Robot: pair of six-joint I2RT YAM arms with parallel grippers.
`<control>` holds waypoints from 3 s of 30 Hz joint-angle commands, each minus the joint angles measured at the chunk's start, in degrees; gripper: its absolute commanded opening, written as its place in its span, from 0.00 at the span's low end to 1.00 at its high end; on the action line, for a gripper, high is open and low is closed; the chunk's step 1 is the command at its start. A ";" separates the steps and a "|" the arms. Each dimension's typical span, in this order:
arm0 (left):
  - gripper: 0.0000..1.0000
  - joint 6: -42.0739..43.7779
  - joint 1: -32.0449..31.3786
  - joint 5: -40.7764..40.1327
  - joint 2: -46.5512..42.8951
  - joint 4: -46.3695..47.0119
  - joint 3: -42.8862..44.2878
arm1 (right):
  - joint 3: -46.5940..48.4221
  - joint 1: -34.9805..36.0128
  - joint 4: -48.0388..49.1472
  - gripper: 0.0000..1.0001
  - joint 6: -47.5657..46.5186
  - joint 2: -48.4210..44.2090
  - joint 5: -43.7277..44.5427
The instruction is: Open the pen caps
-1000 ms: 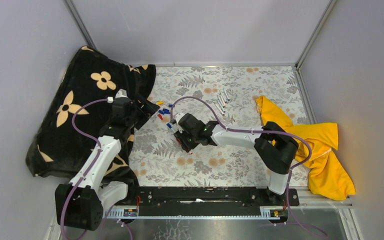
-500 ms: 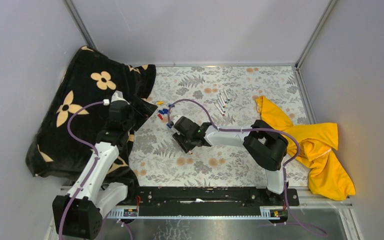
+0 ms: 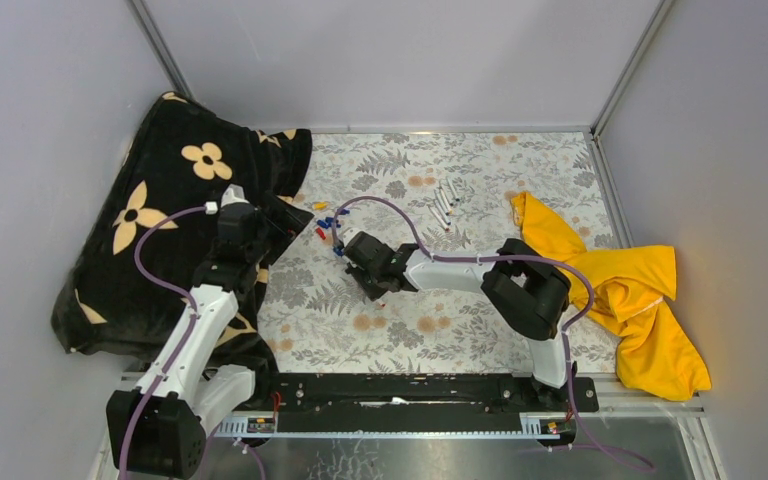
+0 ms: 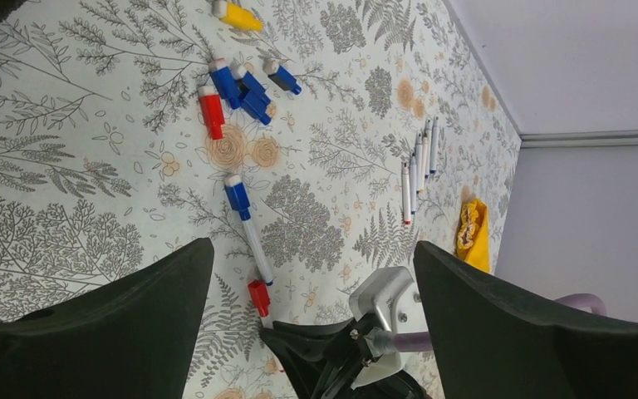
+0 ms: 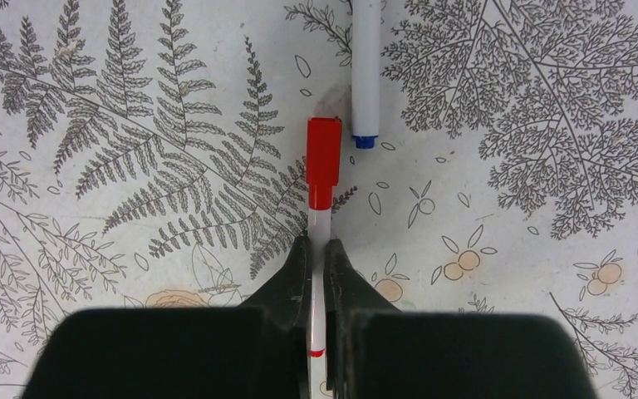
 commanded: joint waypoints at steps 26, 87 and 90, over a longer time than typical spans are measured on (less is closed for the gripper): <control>0.92 -3.30 -3.36 15.51 8.79 18.82 -4.51 | 4.66 -9.16 2.39 0.00 1.86 -14.34 -21.30; 0.00 -7.53 -11.26 10.19 16.15 25.82 -0.13 | 7.04 -15.63 5.51 0.00 4.40 -10.21 -29.46; 0.00 -7.53 -11.77 10.04 16.99 25.89 0.39 | 7.76 -15.61 4.77 0.14 3.57 -10.17 -29.54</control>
